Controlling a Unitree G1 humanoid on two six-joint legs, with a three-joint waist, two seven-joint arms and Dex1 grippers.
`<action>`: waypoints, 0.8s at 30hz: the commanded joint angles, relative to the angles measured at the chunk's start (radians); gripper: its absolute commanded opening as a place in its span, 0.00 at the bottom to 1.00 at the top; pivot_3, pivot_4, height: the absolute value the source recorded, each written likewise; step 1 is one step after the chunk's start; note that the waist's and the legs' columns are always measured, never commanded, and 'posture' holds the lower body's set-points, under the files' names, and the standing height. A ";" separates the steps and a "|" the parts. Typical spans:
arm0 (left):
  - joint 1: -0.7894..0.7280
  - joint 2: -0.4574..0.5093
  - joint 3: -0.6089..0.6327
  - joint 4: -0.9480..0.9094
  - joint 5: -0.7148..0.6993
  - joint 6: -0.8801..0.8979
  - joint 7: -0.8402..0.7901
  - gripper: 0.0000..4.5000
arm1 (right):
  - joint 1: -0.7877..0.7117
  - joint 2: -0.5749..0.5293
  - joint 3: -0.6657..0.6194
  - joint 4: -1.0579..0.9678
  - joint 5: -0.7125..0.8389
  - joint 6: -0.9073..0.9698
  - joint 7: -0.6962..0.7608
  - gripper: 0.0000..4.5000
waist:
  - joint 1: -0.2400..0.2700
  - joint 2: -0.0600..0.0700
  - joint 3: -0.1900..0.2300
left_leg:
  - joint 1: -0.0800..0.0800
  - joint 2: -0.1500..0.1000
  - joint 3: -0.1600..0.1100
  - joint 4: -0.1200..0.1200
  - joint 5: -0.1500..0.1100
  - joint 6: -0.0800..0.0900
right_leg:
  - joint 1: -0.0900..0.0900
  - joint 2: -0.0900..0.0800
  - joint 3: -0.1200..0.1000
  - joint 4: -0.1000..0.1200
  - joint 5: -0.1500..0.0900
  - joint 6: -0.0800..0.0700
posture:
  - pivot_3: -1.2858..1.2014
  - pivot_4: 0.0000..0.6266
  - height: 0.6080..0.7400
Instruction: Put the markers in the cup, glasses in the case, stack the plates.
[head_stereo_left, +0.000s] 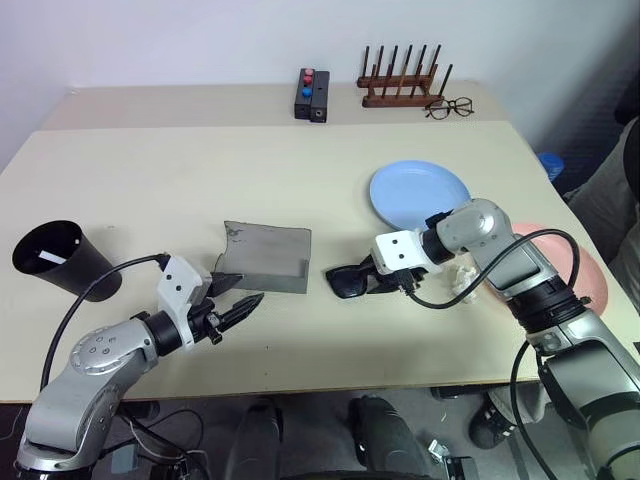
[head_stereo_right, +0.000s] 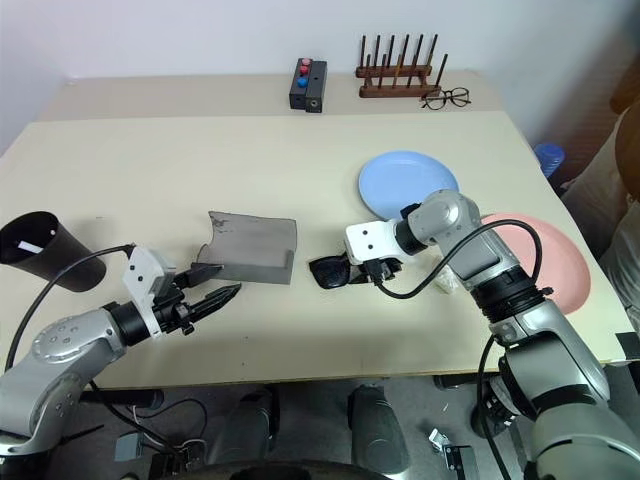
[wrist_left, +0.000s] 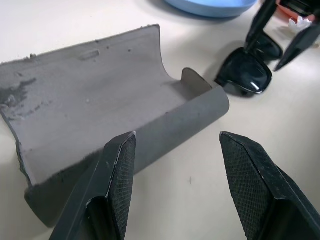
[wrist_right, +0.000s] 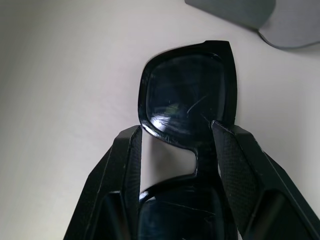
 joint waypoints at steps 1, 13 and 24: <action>0.010 0.001 0.009 -0.035 -0.004 -0.021 -0.002 0.61 | -0.022 -0.002 -0.006 0.017 -0.018 -0.046 -0.013 0.49 | 0.000 0.000 0.000 | 0.000 0.000 0.000 0.000 0.000 0.000 | 0.000 0.000 0.000 0.000 0.000 0.000 | 0.52 0.24 1.00; -0.009 0.005 0.001 -0.012 -0.005 -0.021 -0.013 0.61 | -0.047 -0.028 -0.064 0.002 0.037 -0.014 0.017 0.49 | 0.000 0.000 0.000 | 0.000 0.000 0.000 0.000 0.000 0.000 | 0.000 0.000 0.000 0.000 0.000 0.000 | 0.52 0.24 1.00; -0.012 0.004 -0.001 -0.021 -0.005 -0.009 -0.012 0.61 | -0.052 -0.019 -0.076 -0.013 0.065 0.035 0.021 0.49 | 0.000 0.000 0.000 | 0.000 0.000 0.000 0.000 0.000 0.000 | 0.000 0.000 0.000 0.000 0.000 0.000 | 0.52 0.24 1.00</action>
